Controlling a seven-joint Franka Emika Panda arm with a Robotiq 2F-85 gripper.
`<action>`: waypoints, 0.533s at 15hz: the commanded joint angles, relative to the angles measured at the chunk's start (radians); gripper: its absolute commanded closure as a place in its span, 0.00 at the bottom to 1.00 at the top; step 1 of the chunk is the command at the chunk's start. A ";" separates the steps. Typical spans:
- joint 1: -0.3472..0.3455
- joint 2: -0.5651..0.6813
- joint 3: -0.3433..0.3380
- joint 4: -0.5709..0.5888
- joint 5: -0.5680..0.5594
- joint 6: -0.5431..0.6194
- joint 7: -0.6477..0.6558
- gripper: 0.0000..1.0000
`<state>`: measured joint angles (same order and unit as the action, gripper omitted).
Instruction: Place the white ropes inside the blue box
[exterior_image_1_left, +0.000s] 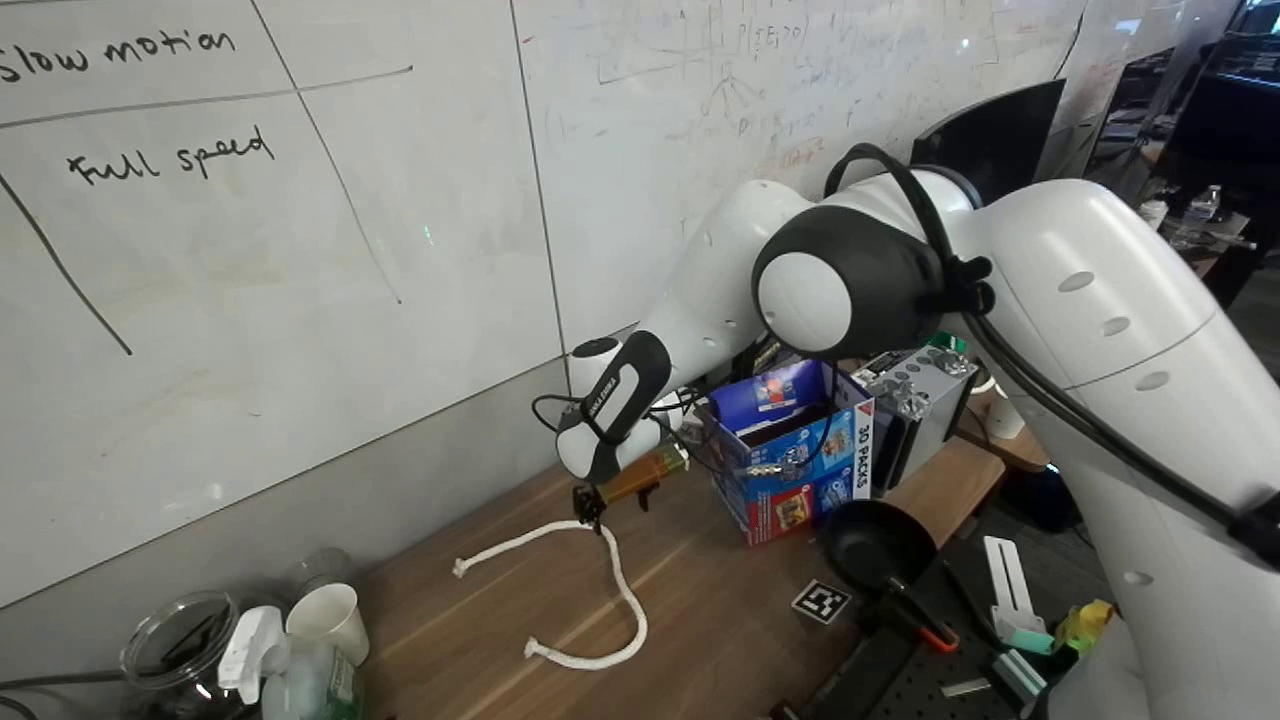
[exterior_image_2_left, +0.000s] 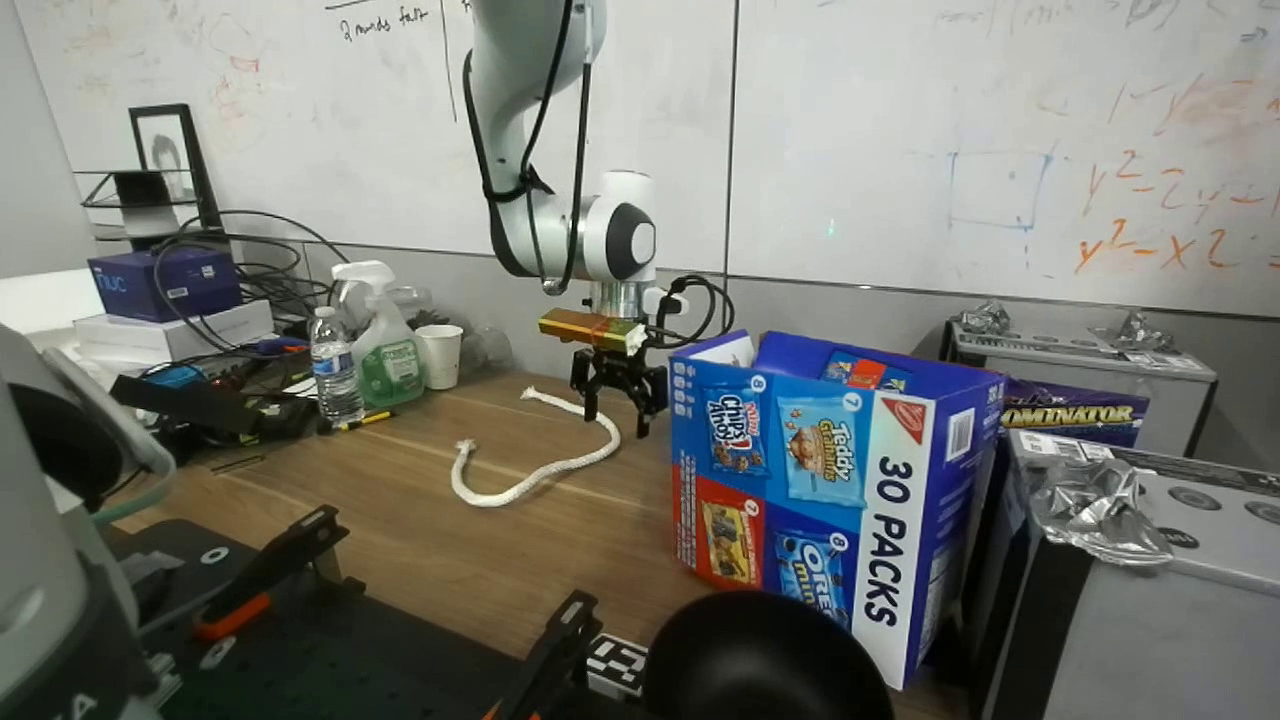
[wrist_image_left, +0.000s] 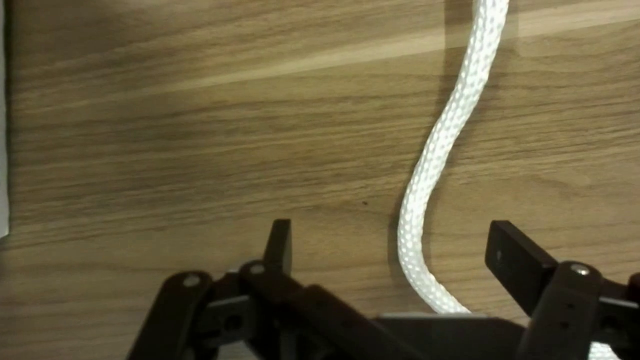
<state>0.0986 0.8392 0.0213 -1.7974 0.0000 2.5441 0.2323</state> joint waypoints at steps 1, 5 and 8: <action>0.018 0.025 -0.003 0.017 0.021 0.023 -0.005 0.00; 0.028 0.038 -0.008 0.005 0.029 0.062 0.011 0.00; 0.037 0.052 -0.012 -0.006 0.035 0.112 0.031 0.00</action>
<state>0.1176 0.8775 0.0190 -1.7991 0.0073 2.5995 0.2457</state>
